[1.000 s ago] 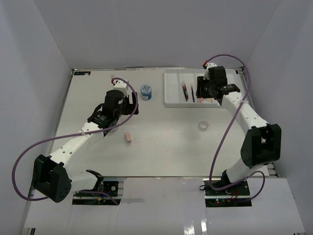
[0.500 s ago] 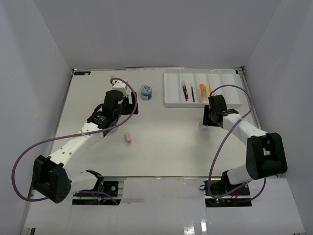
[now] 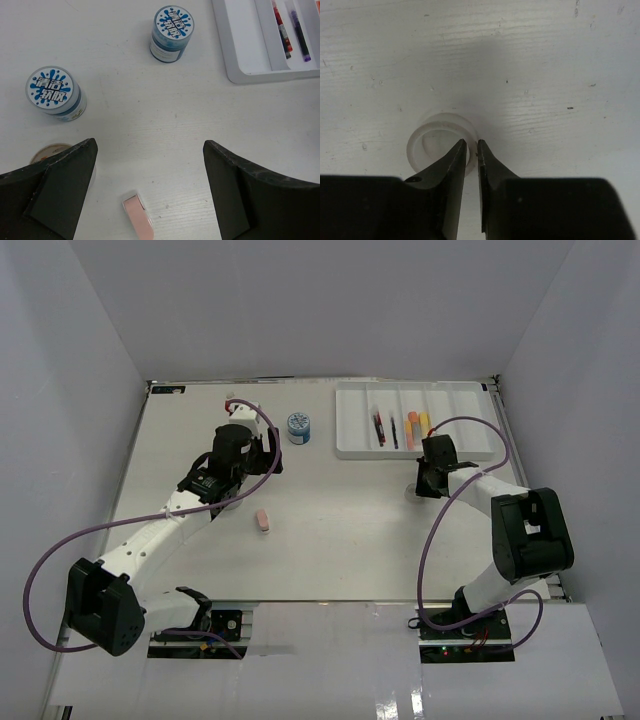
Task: Sort the stationery into containers
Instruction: Pick up the stationery from the center of the board, then place the stationery in the storage box.
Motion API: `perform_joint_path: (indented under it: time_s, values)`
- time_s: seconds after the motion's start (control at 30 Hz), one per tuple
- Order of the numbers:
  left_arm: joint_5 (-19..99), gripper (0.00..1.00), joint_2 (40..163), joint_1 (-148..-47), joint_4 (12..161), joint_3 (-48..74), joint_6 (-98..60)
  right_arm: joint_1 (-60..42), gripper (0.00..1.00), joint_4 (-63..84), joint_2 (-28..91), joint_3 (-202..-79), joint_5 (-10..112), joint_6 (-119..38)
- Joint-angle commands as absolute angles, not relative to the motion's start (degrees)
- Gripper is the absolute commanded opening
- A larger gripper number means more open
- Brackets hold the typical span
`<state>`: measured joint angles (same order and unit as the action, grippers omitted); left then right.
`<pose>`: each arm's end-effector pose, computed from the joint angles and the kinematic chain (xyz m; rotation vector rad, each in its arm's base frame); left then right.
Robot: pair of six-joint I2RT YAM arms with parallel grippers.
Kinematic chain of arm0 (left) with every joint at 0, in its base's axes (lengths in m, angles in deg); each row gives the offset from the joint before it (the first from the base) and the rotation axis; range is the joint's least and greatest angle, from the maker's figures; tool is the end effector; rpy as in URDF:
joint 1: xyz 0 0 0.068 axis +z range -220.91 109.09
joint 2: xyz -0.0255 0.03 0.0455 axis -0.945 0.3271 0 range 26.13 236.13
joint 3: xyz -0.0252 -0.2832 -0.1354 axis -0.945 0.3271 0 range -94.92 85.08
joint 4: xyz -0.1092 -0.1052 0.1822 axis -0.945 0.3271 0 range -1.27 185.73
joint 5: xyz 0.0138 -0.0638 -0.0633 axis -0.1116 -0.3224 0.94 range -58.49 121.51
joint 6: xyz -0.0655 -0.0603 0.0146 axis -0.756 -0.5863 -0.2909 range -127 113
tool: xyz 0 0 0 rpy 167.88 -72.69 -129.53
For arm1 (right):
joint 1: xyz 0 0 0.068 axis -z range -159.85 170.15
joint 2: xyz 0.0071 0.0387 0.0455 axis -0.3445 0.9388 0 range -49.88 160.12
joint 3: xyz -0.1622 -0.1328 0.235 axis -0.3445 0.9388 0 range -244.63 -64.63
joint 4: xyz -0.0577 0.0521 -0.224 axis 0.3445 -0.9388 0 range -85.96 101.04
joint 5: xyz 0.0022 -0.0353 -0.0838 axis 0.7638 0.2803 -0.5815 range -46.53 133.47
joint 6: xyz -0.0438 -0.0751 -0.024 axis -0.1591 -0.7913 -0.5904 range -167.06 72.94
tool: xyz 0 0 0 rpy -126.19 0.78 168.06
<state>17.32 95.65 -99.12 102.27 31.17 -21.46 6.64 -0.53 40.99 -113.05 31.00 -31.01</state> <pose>0.2492 -0.1113 0.3262 0.0972 2.0663 -0.2017 0.3116 0.0570 0.1937 0.1429 2.4786 -0.0567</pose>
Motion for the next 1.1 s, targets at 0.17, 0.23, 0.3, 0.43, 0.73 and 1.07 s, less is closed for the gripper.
perform_joint_path:
  time_s: [0.17, 0.23, 0.3, 0.43, 0.73, 1.07]
  values:
    - [17.0, 0.98, 94.0, -98.9, 102.6, 31.5, -21.5, 7.3, 0.08, 1.5, 39.8, -115.1, 30.0, -30.9]
    - [16.8, 0.98, 94.2, -98.9, 102.7, 31.6, -21.4, 7.8, 0.08, 0.8, 39.4, -116.2, 29.9, -31.2]
    - [16.8, 0.98, 94.4, -98.9, 102.7, 31.6, -21.4, 8.5, 0.08, 0.2, 39.1, -118.7, 29.9, -31.9]
    - [16.7, 0.98, 94.9, -98.9, 102.7, 31.6, -21.3, 13.1, 0.08, -1.7, 39.8, -124.8, 28.2, -32.6]
    - [16.8, 0.98, 95.0, -98.9, 102.9, 31.5, -21.2, 24.7, 0.08, -2.6, 48.0, -138.4, 26.0, -29.8]
    - [16.9, 0.98, 95.2, -98.9, 103.2, 31.3, -21.0, 29.9, 0.1, -4.0, 60.4, -149.8, 24.4, -29.3]
